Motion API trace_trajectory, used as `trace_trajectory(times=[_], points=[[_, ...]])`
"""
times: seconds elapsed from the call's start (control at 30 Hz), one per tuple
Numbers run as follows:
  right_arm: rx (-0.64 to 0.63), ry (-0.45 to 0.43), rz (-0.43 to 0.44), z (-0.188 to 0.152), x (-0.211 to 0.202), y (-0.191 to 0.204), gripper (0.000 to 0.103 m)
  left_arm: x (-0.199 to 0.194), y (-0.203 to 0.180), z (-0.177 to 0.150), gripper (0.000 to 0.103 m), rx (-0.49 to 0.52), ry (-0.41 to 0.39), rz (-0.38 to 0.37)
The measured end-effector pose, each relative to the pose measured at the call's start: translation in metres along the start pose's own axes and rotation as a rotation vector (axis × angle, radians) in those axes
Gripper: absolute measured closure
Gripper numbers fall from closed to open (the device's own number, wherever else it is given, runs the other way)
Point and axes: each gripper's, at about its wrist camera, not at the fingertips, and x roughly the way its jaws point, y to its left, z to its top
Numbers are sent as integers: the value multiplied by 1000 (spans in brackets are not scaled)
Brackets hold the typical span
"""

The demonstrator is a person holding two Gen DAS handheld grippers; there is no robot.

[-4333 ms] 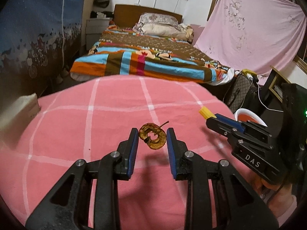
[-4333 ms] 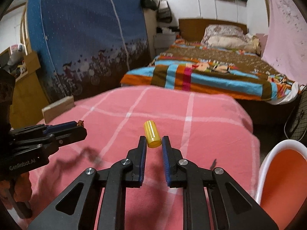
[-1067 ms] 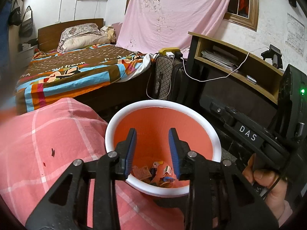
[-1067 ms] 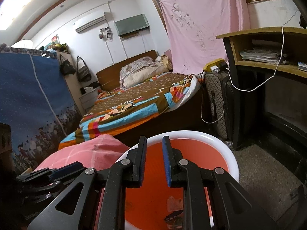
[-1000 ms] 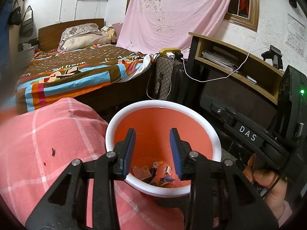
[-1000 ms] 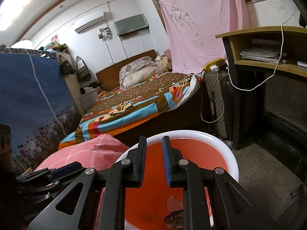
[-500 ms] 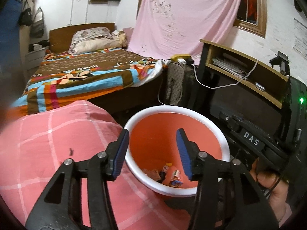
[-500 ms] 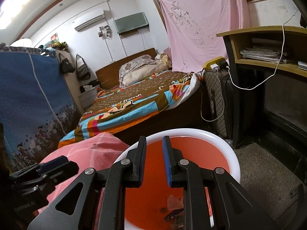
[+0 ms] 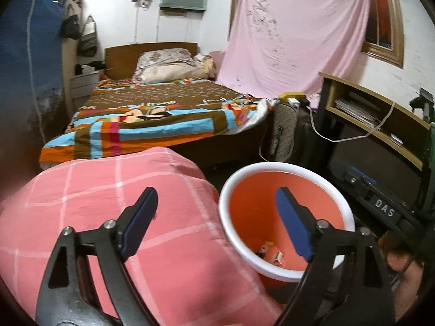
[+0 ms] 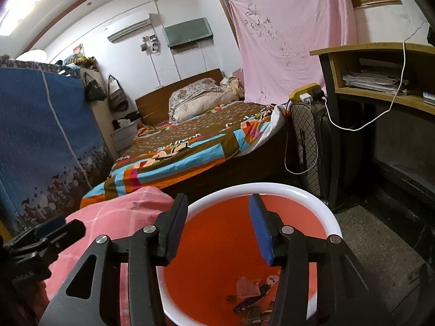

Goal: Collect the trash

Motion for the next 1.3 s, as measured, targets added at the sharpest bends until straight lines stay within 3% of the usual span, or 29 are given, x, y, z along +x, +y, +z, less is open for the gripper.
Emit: trace_trajectory(times=[0.07, 0.13, 0.37, 0.47, 0.83, 1.3], points=[[-8, -2, -4, 0, 0, 2, 49, -3, 4, -1, 15, -9, -16, 25], [-12, -7, 2, -1, 0, 4, 26, -8, 11, -3, 12, -21, -40, 56], [-34, -30, 25, -4, -7, 19, 15, -23, 36, -11, 11, -88, -59, 90], [-54, -53, 39, -8, -14, 30, 1, -35, 46, -15, 11, -104, -79, 107], [-132, -187, 87, -17, -46, 61, 0, -76, 70, -27, 11, -136, -144, 178], [-160, -291, 96, -35, -85, 85, 0, -127, 98, -54, 11, -165, -218, 242]])
